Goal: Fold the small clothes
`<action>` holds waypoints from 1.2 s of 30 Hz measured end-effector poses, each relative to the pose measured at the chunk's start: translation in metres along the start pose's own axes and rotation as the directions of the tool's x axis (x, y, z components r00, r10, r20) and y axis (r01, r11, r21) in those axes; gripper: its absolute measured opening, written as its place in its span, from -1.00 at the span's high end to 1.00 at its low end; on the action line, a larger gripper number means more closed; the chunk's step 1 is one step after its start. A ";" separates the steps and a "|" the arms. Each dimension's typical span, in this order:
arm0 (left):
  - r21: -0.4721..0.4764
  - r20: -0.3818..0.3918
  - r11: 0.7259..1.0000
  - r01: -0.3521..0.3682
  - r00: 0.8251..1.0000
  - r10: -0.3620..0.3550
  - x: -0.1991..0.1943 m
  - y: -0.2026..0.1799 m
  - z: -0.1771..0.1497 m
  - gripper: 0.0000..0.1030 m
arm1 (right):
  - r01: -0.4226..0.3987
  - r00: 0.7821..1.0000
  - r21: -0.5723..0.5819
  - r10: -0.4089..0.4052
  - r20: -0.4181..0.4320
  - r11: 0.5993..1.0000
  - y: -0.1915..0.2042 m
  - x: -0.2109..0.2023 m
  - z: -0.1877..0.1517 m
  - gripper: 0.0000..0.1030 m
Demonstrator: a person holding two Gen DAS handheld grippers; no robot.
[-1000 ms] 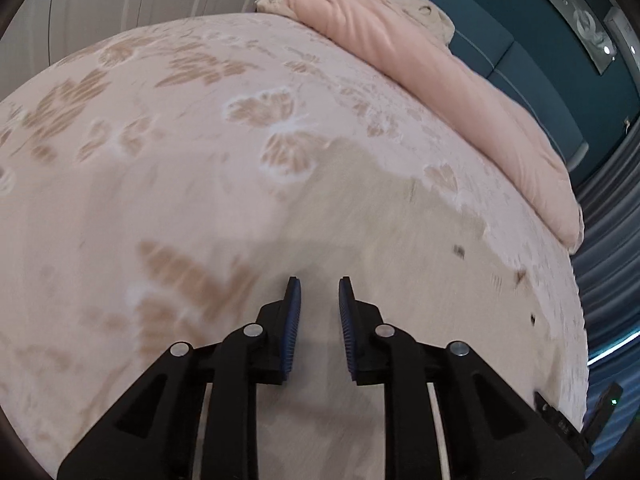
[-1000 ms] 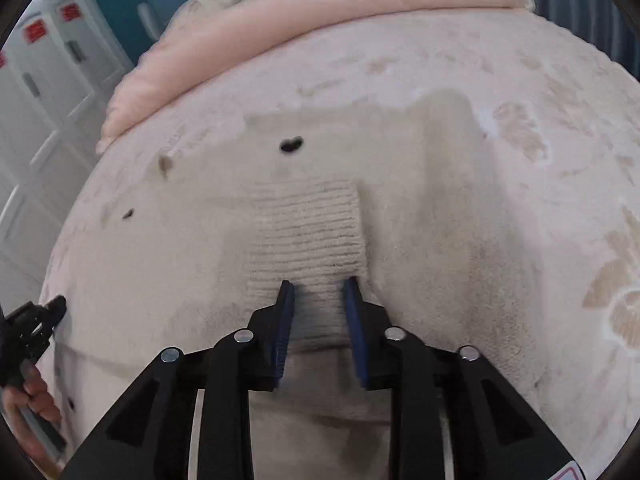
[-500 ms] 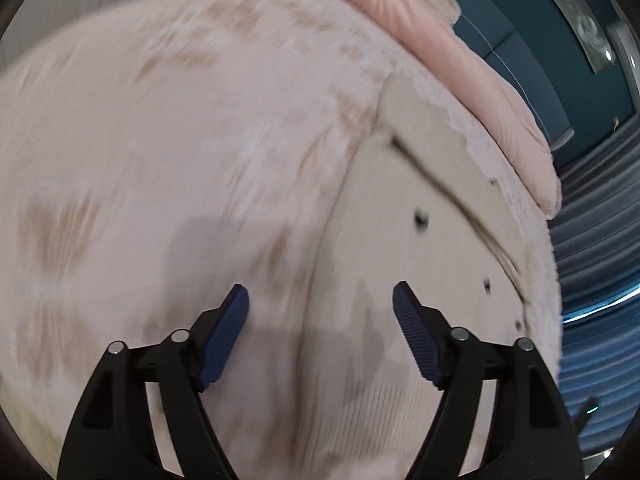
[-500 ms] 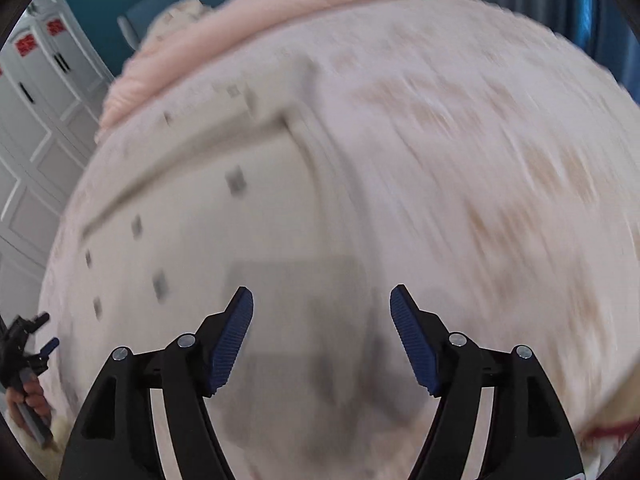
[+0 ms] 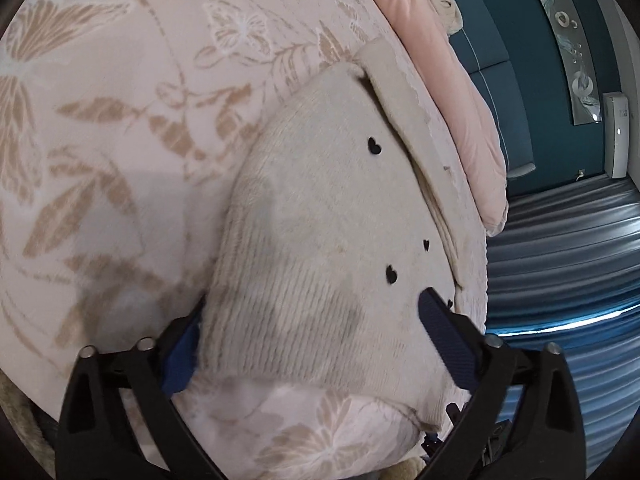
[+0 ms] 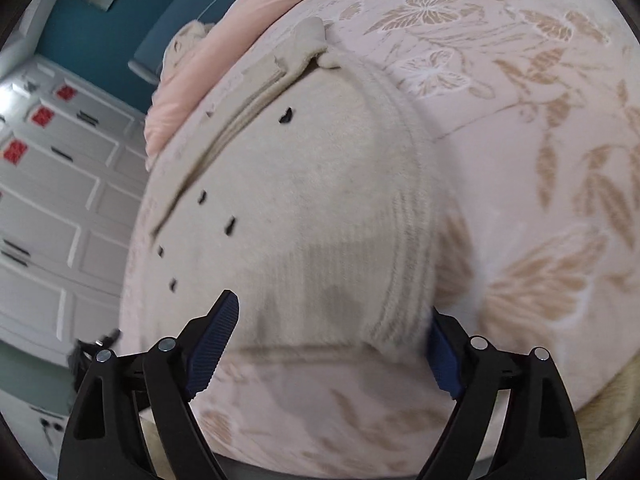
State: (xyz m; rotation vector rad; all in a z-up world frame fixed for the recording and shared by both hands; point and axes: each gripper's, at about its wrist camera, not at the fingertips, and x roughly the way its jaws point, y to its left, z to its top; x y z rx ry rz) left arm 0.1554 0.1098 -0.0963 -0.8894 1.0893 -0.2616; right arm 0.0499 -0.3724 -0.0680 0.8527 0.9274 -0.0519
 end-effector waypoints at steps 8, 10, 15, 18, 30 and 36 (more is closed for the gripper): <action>0.053 -0.056 0.996 -0.070 0.996 0.073 -0.005 -0.024 0.004 0.89 | 0.010 1.000 -0.007 -0.010 0.008 1.000 0.014 -0.005 0.015 0.87; 0.112 -0.021 0.992 -0.061 0.998 0.064 -0.026 -0.041 0.001 0.90 | -0.012 0.999 -0.045 0.014 0.047 0.999 0.024 -0.027 0.018 0.88; 0.174 -0.007 0.984 -0.043 0.999 0.045 -0.068 -0.058 -0.007 0.91 | -0.032 0.997 -0.134 0.041 0.063 0.990 0.036 -0.074 0.019 0.89; 0.210 -0.036 0.976 -0.064 0.997 0.073 -0.090 -0.052 -0.027 0.91 | 0.013 1.000 -0.244 -0.015 -0.006 0.970 0.037 -0.095 0.004 0.90; 0.244 -0.237 0.959 -0.145 0.950 0.204 -0.193 0.005 -0.148 0.91 | 0.002 0.879 -0.440 -0.212 -0.428 0.898 -0.002 -0.174 -0.146 0.90; 0.330 -0.064 0.944 -0.015 0.997 0.038 -0.202 -0.075 -0.078 0.90 | -0.083 0.974 -0.369 -0.003 -0.225 0.926 0.032 -0.203 -0.065 0.90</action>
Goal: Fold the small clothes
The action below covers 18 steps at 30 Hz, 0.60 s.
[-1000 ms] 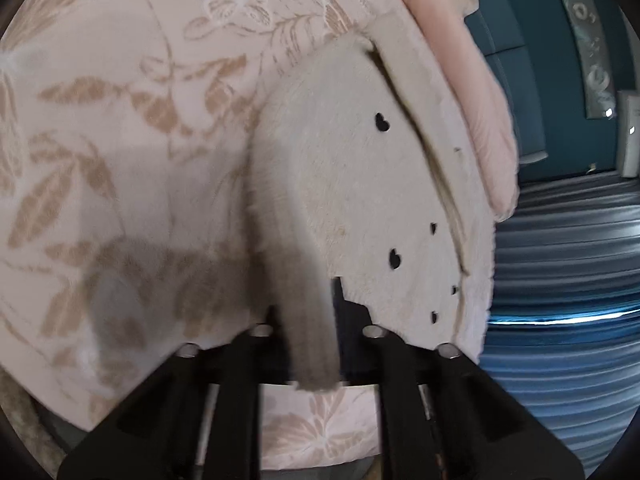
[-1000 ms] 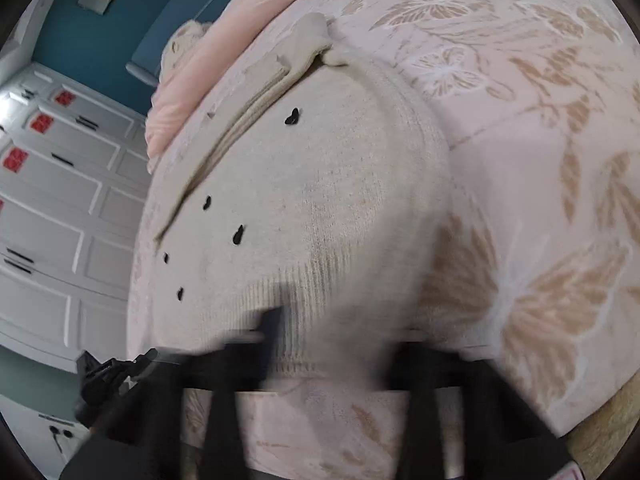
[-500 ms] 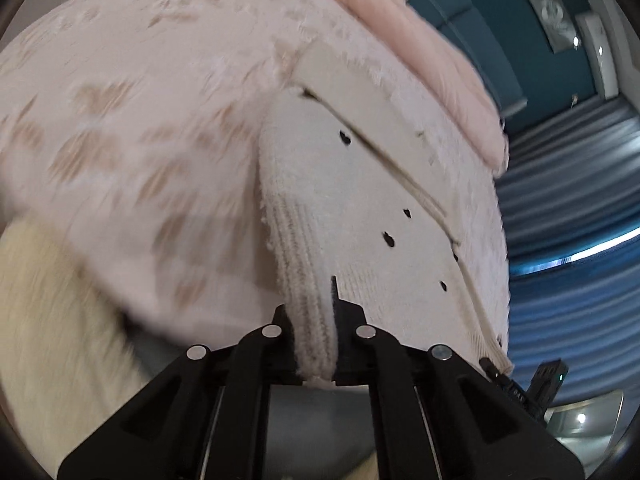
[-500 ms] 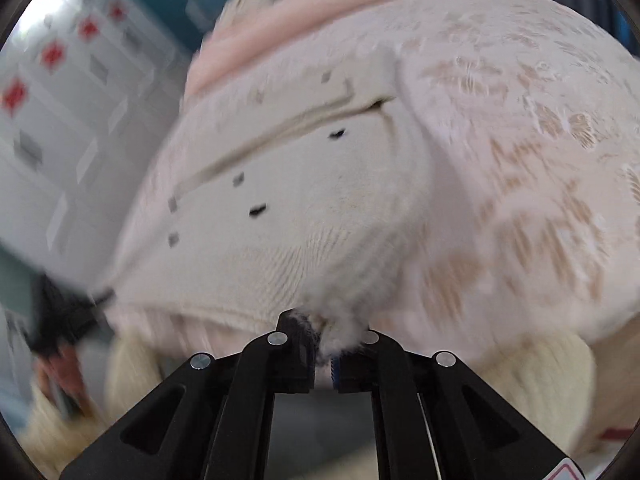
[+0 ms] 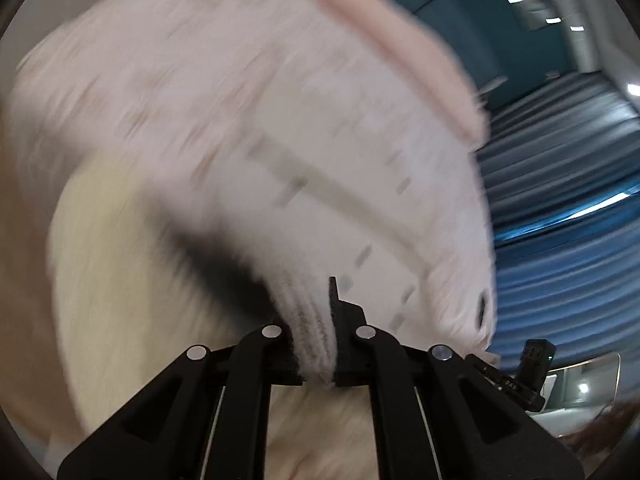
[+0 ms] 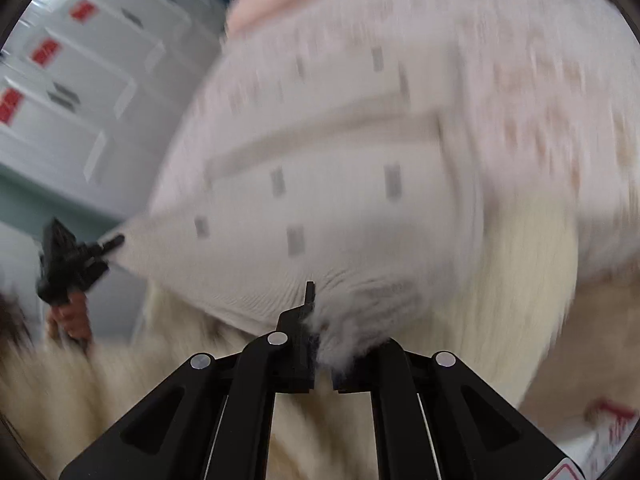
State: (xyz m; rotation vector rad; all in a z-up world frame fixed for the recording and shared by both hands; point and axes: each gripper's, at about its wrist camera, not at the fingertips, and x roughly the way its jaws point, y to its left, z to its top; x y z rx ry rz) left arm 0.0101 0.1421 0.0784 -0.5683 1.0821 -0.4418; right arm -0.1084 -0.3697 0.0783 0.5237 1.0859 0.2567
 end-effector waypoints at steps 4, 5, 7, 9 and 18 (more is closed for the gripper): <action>0.092 0.116 0.996 -0.017 0.993 0.006 0.072 -0.026 0.080 0.90 | -0.078 0.973 0.068 0.062 0.221 0.995 -0.030 0.012 0.085 0.90; 0.099 0.125 0.994 -0.036 0.992 0.024 0.097 -0.027 0.097 0.89 | -0.078 0.962 0.106 0.046 0.269 0.991 -0.041 0.029 0.106 0.89; 0.076 0.115 0.995 -0.071 0.991 0.062 0.142 -0.024 0.121 0.88 | -0.064 0.952 0.146 0.017 0.305 0.987 -0.061 0.067 0.133 0.87; 0.066 0.114 0.991 -0.118 0.987 0.110 0.181 -0.017 0.140 0.80 | 0.006 0.951 0.180 -0.062 0.304 0.984 -0.075 0.105 0.152 0.74; 0.138 0.236 0.958 -0.251 0.948 0.214 0.178 0.018 0.138 -0.72 | 0.171 0.878 0.227 -0.253 0.407 0.959 -0.087 0.097 0.134 -0.40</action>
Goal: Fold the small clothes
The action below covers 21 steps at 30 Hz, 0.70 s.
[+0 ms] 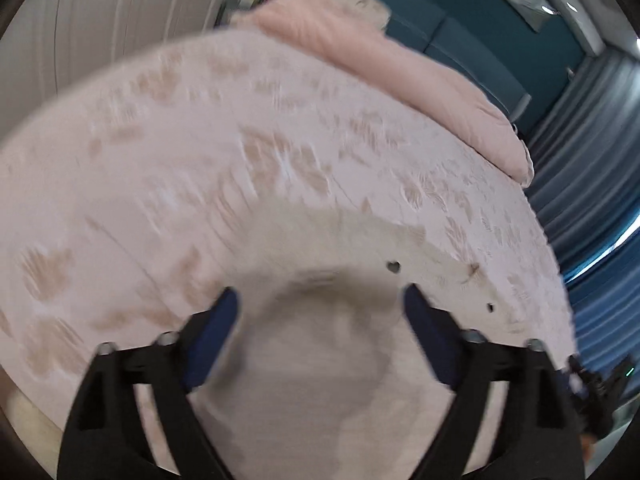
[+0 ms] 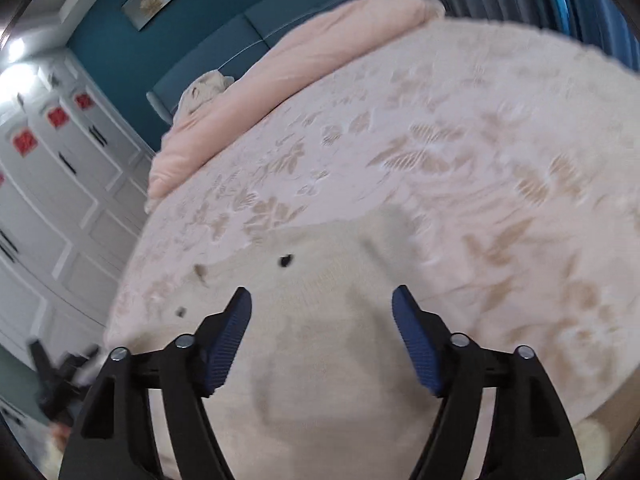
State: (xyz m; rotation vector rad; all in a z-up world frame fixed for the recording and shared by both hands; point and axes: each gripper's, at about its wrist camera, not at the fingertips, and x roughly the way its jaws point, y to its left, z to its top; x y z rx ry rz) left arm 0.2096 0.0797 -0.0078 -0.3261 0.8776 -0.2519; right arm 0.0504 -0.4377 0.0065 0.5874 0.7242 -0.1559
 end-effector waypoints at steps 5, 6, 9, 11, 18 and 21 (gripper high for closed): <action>0.087 -0.102 0.996 0.023 0.995 -0.014 0.037 -0.006 0.006 -0.72 | 0.066 0.993 -0.077 -0.074 -0.094 0.995 0.002 0.029 0.003 -0.40; 0.091 -0.121 0.995 0.032 0.992 -0.020 0.048 -0.009 0.005 -0.72 | 0.069 0.992 -0.079 -0.076 -0.102 0.995 0.003 0.038 0.002 -0.40; 0.106 -0.174 0.994 0.007 0.985 0.012 0.072 -0.014 0.002 -0.35 | 0.096 0.982 -0.115 -0.113 -0.152 0.989 0.013 0.066 -0.002 -0.31; 0.108 -0.241 0.994 -0.019 0.969 0.044 0.082 -0.014 0.000 0.83 | 0.118 0.976 -0.155 -0.144 -0.166 0.981 0.024 0.069 -0.007 0.86; 0.061 -0.068 0.994 0.087 0.994 -0.082 -0.004 -0.024 0.044 0.88 | -0.025 0.999 -0.177 0.030 0.026 0.984 0.062 -0.025 0.032 0.86; 0.044 0.016 0.997 0.066 0.998 -0.067 -0.026 -0.029 0.077 0.88 | -0.062 0.987 -0.173 0.087 0.137 0.983 0.074 -0.055 0.065 0.86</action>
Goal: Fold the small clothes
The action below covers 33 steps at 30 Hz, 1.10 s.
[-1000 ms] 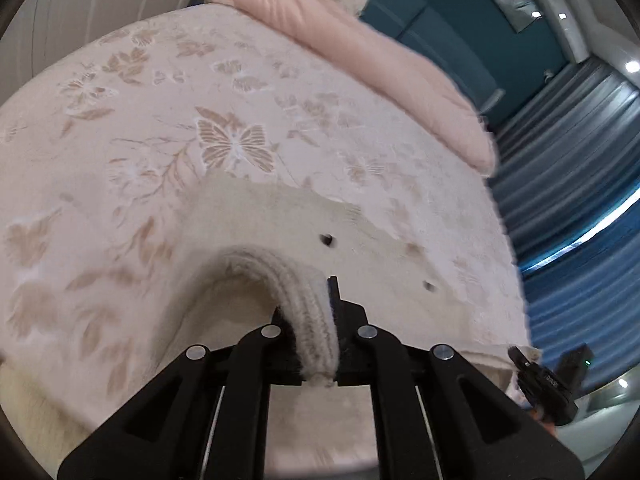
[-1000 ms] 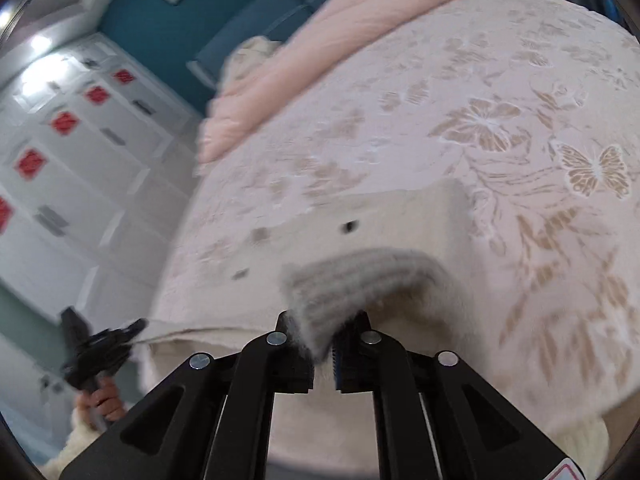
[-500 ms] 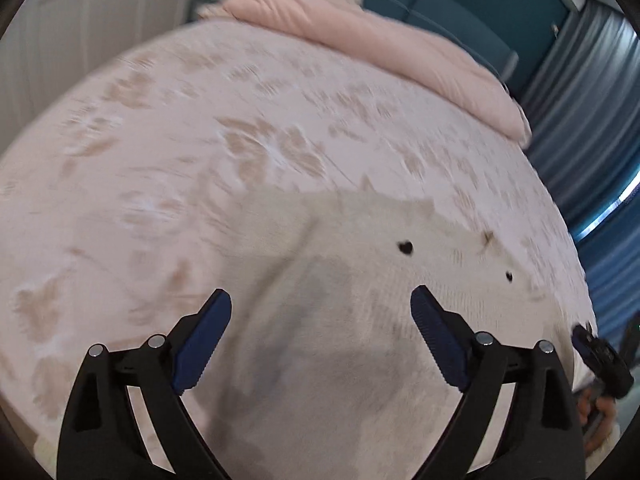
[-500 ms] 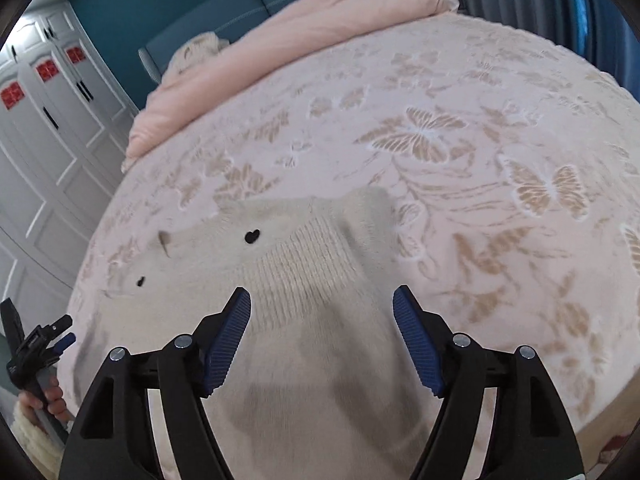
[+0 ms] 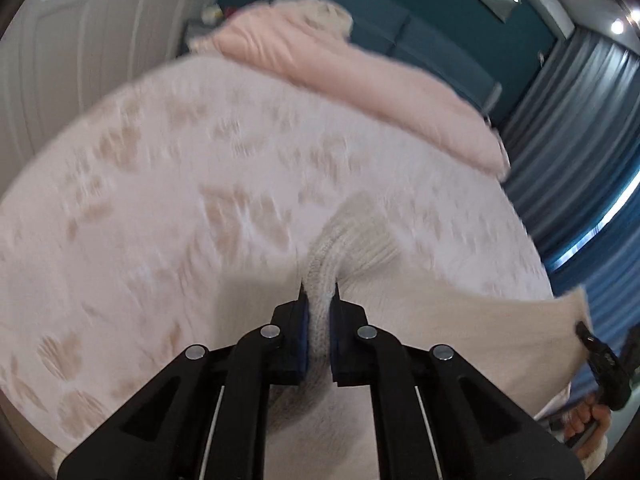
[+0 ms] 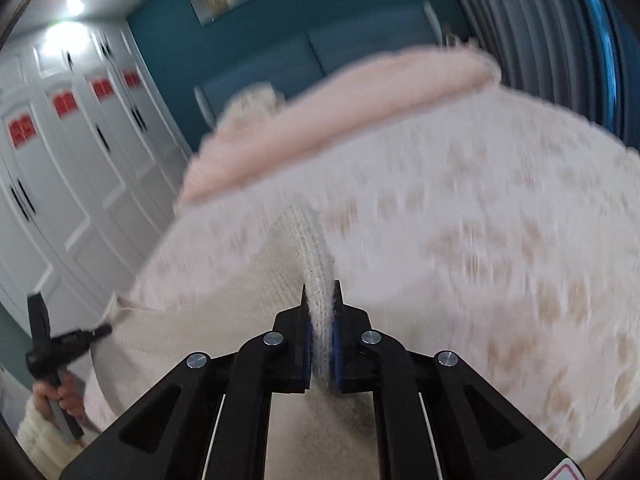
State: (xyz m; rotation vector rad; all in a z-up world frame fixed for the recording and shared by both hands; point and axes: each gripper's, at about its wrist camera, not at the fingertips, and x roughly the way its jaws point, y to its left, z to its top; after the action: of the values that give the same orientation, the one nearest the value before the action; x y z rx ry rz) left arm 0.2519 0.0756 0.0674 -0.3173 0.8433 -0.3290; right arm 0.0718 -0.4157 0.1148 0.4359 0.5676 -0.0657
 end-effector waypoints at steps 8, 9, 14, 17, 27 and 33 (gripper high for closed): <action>0.024 -0.210 0.976 -0.218 0.953 0.218 0.111 0.037 -0.032 0.87 | 0.220 0.927 0.137 -0.163 -0.338 0.966 -0.089 0.136 -0.063 0.87; 0.033 -0.231 0.969 -0.244 0.942 0.245 0.123 0.042 -0.043 0.87 | 0.228 0.919 0.163 -0.157 -0.362 0.960 -0.095 0.143 -0.073 0.87; -0.009 -0.202 0.974 -0.226 0.955 0.219 0.116 0.043 -0.040 0.87 | 0.158 0.962 0.185 -0.109 -0.252 0.970 -0.086 0.120 -0.049 0.87; 0.030 -0.222 0.966 -0.257 0.941 0.257 0.133 0.041 -0.039 0.84 | 0.200 0.926 0.147 -0.138 -0.351 0.969 -0.092 0.147 -0.059 0.84; 0.066 -0.058 0.979 -0.191 0.979 0.195 0.032 -0.006 -0.071 -0.05 | 0.068 0.964 -0.015 -0.070 -0.258 0.998 0.006 0.052 -0.081 0.44; 0.129 -0.181 0.986 -0.101 0.976 0.124 0.049 -0.065 -0.156 -0.09 | -0.169 0.901 -0.087 0.118 -0.418 0.982 0.108 0.075 -0.161 0.88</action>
State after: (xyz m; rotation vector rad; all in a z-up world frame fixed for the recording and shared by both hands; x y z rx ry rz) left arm 0.1526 -0.0250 -0.0365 -0.1270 1.0190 -0.3054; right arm 0.0730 -0.2460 -0.0058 0.3730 0.9481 0.2082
